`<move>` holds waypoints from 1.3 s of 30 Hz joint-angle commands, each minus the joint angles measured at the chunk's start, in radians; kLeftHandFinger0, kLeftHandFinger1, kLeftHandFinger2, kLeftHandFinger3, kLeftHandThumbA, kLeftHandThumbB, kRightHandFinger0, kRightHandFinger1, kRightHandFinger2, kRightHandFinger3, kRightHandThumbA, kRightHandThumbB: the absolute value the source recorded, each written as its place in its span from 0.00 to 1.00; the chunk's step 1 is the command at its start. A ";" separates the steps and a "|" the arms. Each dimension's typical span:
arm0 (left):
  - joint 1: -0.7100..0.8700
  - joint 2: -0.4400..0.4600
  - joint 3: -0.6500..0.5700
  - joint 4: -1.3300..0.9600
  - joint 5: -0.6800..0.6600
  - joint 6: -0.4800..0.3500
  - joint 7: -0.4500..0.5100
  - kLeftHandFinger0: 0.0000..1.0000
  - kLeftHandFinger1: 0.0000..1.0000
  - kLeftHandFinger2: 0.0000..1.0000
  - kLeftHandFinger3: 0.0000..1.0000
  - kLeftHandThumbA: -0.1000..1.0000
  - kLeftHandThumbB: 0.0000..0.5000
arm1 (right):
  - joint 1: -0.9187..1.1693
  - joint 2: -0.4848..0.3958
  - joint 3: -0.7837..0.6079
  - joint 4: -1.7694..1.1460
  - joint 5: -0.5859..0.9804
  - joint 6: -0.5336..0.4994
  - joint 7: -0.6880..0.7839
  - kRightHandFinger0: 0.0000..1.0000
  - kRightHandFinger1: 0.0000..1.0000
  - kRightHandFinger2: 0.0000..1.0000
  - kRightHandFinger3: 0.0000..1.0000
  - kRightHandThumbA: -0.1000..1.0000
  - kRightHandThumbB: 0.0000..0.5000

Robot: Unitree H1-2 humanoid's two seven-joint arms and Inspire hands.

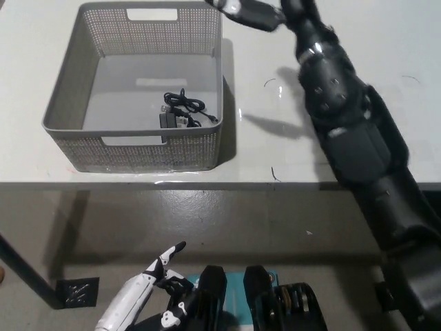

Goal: Use the right hand to pick up a black power cord and place it into a container on the left hand side

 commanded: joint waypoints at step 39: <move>-0.009 -0.073 0.161 0.039 -0.125 -0.048 0.079 1.00 1.00 1.00 1.00 1.00 0.64 | 1.064 -0.081 0.021 -0.351 0.491 -0.282 0.321 1.00 1.00 1.00 1.00 1.00 0.84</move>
